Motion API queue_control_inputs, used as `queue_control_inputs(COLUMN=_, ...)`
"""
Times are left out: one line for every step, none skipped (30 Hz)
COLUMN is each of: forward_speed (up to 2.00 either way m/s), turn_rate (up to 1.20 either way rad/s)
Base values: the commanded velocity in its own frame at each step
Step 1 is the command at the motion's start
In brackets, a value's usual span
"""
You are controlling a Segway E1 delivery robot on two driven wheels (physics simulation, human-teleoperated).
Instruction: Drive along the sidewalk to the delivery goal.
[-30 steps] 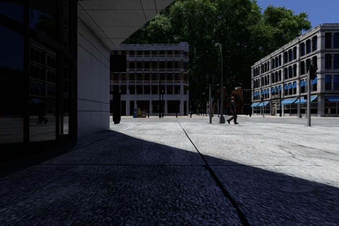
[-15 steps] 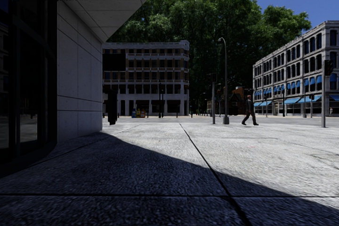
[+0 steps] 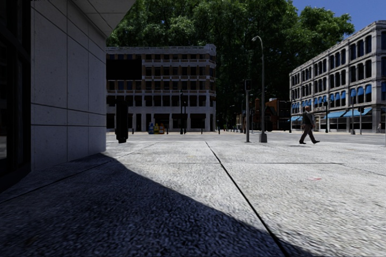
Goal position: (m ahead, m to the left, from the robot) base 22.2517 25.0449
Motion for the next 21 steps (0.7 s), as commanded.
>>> queue_control_inputs(forward_speed=2.0, turn_rate=0.0)
queue_control_inputs(forward_speed=2.0, turn_rate=0.0)
queue_control_inputs(forward_speed=2.0, turn_rate=0.0)
queue_control_inputs(forward_speed=2.0, turn_rate=0.0)
queue_control_inputs(forward_speed=2.0, turn_rate=0.0)
queue_control_inputs(forward_speed=2.0, turn_rate=0.0)
queue_control_inputs(forward_speed=2.0, turn_rate=0.0)
queue_control_inputs(forward_speed=2.0, turn_rate=0.0)
queue_control_inputs(forward_speed=2.0, turn_rate=0.0)
queue_control_inputs(forward_speed=2.0, turn_rate=0.0)
queue_control_inputs(forward_speed=2.0, turn_rate=0.0)
queue_control_inputs(forward_speed=2.0, turn_rate=0.0)
queue_control_inputs(forward_speed=2.0, turn_rate=0.0)
queue_control_inputs(forward_speed=2.0, turn_rate=0.0)
queue_control_inputs(forward_speed=2.0, turn_rate=0.0)
queue_control_inputs(forward_speed=2.0, turn_rate=0.0)
queue_control_inputs(forward_speed=2.0, turn_rate=0.0)
queue_control_inputs(forward_speed=2.0, turn_rate=0.0)
queue_control_inputs(forward_speed=2.0, turn_rate=0.0)
queue_control_inputs(forward_speed=2.0, turn_rate=0.0)
queue_control_inputs(forward_speed=2.0, turn_rate=0.0)
